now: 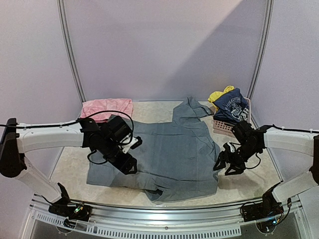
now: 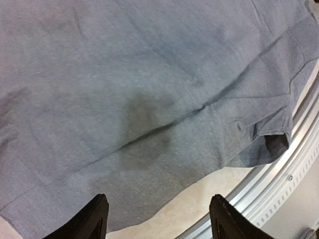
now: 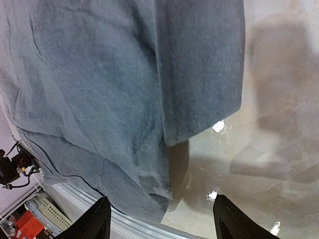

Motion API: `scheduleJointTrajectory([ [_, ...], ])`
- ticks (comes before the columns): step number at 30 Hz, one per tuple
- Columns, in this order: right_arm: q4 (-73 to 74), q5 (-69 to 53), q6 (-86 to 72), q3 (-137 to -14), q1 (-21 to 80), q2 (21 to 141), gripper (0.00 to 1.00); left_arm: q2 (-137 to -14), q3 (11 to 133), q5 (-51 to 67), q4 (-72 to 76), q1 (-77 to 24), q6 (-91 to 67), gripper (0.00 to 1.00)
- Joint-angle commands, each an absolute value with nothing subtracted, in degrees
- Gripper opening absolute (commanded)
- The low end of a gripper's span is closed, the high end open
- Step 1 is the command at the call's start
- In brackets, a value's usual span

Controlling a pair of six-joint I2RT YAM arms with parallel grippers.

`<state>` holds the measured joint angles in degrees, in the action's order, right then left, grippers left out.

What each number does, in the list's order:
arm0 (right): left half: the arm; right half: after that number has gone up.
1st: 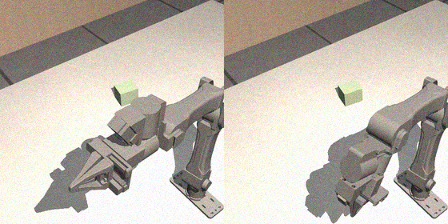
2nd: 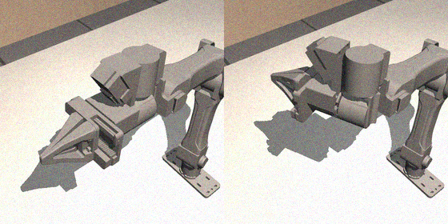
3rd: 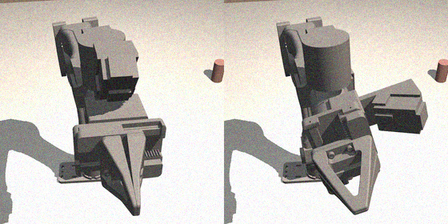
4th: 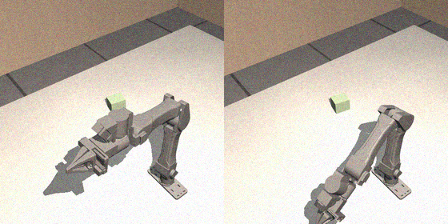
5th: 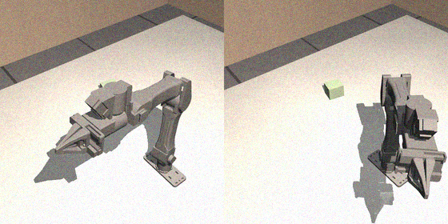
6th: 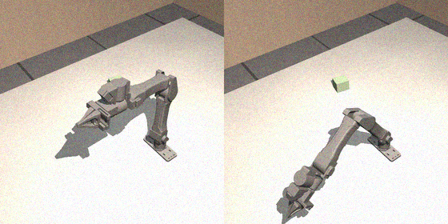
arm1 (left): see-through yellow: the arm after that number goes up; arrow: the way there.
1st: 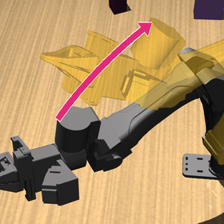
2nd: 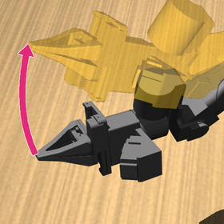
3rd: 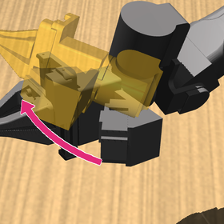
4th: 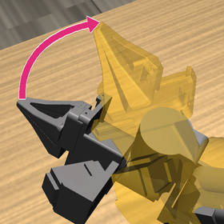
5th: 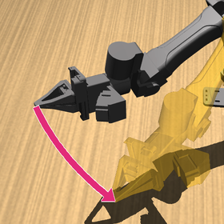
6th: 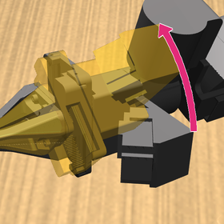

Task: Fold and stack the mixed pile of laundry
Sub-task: Move the crumpled shirt to the center of the board.

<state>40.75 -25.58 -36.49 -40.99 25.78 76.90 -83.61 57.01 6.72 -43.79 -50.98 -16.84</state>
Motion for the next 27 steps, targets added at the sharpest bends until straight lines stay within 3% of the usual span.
scheduleJointTrajectory([
  [1,36.9,-26.7,-40.4,-36.3,27.3,73.9,0.72,-87.9,59.1,11.1,-42.0,-54.9,-12.4,0.70],
  [18,28.9,-29.8,-43.7,-25.3,29.4,68.1,0.74,-97.4,65.9,13.8,-42.8,-58.9,-8.5,0.65],
  [27,24.8,-31.5,-45.2,-23.7,31.6,68.4,0.69,-98.9,66.8,14.2,-42.3,-59.3,-8.9,0.63],
])
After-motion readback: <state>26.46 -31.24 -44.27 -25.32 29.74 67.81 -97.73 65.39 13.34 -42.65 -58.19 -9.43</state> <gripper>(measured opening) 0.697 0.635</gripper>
